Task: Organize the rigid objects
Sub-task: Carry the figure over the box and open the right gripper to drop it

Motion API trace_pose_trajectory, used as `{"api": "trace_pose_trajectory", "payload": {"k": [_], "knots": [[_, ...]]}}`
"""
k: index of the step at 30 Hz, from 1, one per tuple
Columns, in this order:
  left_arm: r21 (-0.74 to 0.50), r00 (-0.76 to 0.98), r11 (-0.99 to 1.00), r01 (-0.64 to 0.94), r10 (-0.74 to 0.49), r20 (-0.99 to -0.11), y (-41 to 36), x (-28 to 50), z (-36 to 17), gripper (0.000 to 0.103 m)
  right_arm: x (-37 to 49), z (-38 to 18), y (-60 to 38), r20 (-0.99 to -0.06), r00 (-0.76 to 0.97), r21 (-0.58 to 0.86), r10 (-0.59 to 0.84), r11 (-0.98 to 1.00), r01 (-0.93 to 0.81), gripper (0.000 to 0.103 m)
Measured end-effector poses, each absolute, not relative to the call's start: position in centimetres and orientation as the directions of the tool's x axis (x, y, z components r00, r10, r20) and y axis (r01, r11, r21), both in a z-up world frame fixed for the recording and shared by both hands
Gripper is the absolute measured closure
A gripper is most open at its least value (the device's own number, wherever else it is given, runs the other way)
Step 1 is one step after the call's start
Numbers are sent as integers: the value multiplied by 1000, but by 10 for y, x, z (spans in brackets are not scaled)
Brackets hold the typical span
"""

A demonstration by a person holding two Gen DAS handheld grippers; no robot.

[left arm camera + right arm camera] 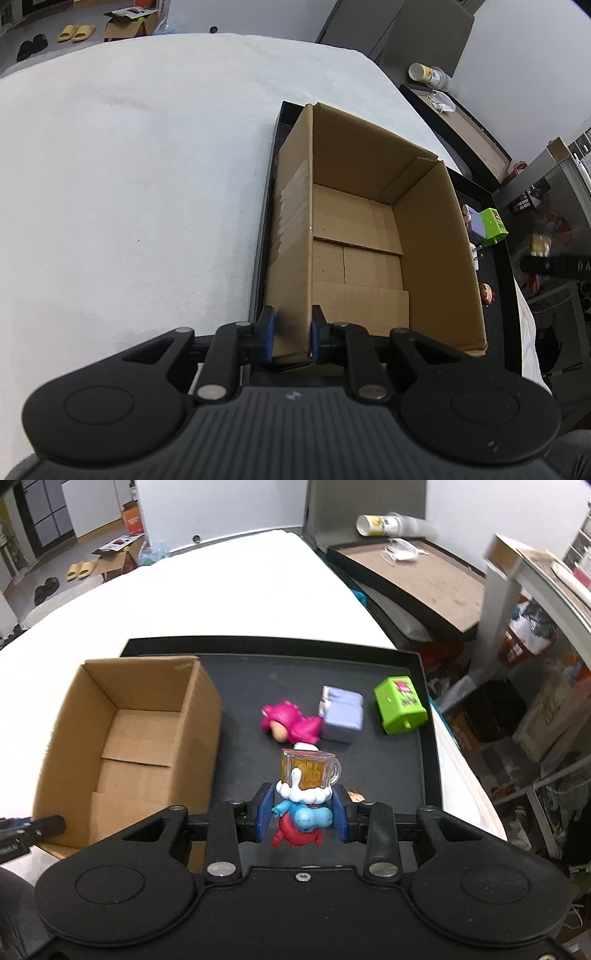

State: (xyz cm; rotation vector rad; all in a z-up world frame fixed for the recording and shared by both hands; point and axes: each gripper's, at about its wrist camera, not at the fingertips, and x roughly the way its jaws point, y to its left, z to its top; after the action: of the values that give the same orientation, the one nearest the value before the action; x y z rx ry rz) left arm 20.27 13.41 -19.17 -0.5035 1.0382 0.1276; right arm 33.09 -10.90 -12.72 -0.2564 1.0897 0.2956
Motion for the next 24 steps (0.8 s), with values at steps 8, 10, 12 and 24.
{"api": "trace_pose_trajectory", "payload": {"k": [8,10,12,24], "knots": [[-349,525,878,-326,-139,-840,137,201,-193,85,333,-114,-71,-891,417,-10,178,911,-412,70],[-354,528,877,-325,-142,-837,138,201,-194,85,334,-113,-61,-891,413,-7,188,904,-427,70],[-357,530,877,-321,-146,-835,139,200,-195,85,334,-112,-49,-890,415,-16,190,896,-444,70],[-363,541,881,-303,-155,-827,139,198,-198,85,335,-111,4,-892,396,-19,219,856,-516,70]]}}
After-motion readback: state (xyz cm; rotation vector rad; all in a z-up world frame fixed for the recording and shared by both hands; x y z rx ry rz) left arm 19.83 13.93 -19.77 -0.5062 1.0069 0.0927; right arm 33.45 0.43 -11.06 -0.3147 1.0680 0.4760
